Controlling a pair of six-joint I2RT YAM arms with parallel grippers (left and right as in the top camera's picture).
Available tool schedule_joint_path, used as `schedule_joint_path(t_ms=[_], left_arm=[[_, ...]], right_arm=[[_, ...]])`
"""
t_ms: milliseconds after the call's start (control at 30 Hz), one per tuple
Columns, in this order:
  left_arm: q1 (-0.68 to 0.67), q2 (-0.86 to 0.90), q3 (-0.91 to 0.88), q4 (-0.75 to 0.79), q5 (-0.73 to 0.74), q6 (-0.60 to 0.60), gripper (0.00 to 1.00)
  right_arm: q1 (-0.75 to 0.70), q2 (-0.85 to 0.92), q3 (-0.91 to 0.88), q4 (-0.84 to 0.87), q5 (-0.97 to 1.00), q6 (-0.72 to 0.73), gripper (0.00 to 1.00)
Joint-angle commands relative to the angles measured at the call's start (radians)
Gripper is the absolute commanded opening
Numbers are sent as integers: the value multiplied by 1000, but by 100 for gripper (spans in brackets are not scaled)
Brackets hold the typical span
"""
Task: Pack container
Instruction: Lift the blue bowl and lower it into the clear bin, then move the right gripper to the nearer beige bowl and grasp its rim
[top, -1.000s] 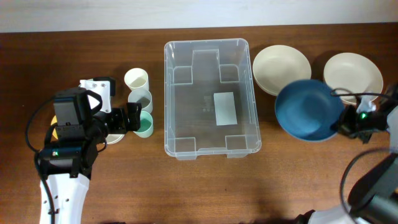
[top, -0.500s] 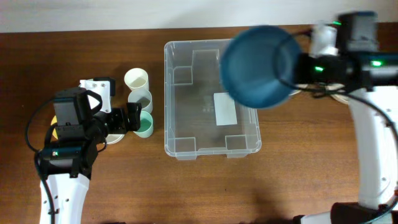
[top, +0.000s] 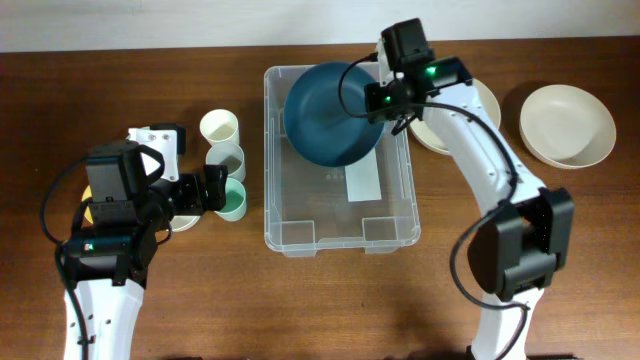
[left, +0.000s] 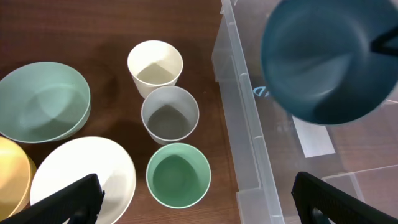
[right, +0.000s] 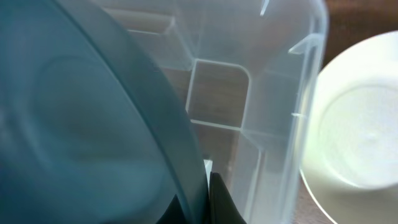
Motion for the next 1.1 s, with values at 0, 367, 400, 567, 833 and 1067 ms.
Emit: schedule_joint_path(t_ms=[0, 367, 400, 567, 833, 1067], left_arm=[[-3, 3, 27, 3, 15, 8, 99], [-3, 3, 27, 3, 15, 8, 99], [-3, 3, 27, 3, 15, 8, 99], [-3, 3, 27, 3, 15, 8, 99], [-3, 3, 27, 3, 15, 8, 99], [-3, 3, 27, 3, 15, 8, 99]], right_arm=[[3, 57, 16, 22, 39, 58, 4], [3, 74, 16, 37, 38, 57, 40], [3, 73, 17, 37, 38, 57, 41], [3, 43, 108, -35, 28, 57, 50], [-84, -17, 501, -320, 172, 211, 52], [-302, 7, 486, -525, 159, 544, 53]])
